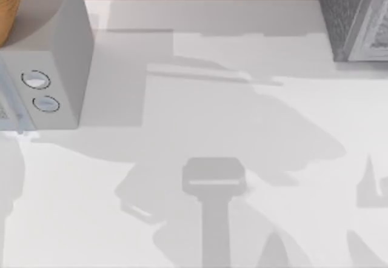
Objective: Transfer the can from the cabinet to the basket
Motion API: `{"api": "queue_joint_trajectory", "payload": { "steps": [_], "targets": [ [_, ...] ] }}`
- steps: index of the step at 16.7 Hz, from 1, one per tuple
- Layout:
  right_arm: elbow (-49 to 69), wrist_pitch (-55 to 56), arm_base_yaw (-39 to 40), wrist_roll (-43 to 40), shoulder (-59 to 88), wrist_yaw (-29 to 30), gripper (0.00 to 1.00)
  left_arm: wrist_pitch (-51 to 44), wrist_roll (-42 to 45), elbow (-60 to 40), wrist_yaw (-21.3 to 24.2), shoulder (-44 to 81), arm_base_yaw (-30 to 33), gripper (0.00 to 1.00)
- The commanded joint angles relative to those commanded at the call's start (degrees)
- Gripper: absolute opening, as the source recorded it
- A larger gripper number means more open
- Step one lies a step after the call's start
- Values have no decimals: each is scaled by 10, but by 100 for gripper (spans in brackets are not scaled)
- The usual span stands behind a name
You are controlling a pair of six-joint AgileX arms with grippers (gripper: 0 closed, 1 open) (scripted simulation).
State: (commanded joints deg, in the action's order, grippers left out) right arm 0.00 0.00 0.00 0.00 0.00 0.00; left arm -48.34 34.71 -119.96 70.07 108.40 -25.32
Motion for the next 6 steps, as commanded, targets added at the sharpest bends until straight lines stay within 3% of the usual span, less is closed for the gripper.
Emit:
{"api": "queue_joint_trajectory", "payload": {
  "steps": [6],
  "targets": [
    [0,0,0,0,0,0,100,0,0,0,0,0,0,100]
  ]
}}
